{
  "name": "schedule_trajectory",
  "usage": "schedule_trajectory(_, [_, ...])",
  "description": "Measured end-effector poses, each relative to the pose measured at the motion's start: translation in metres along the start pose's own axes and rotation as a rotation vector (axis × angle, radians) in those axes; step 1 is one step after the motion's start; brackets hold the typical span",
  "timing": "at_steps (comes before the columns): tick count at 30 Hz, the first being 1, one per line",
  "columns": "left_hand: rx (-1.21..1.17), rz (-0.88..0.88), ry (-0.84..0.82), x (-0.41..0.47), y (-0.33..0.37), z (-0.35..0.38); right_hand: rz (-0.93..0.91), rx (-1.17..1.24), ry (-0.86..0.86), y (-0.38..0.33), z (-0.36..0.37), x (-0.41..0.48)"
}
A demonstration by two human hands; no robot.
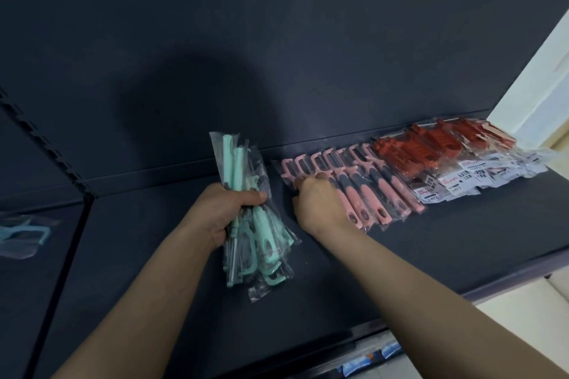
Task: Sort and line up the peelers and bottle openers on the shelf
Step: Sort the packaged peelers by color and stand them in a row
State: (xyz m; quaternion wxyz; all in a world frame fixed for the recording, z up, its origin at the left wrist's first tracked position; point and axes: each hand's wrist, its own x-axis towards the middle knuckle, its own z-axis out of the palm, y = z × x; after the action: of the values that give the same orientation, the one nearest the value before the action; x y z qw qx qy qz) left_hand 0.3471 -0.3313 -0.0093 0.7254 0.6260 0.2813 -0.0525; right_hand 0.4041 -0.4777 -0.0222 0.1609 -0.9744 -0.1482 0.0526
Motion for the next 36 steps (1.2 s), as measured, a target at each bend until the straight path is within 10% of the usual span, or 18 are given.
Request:
schedule_trajectory(28, [0.019, 0.010, 0.026, 0.001, -0.003, 0.005, -0.009, -0.060, 0.120, 0.024, 0.006, 0.014])
schedule_trajectory(36, [-0.003, 0.001, 0.103, 0.002, -0.004, 0.006, -0.152, 0.416, 0.168, 0.012, 0.000, 0.006])
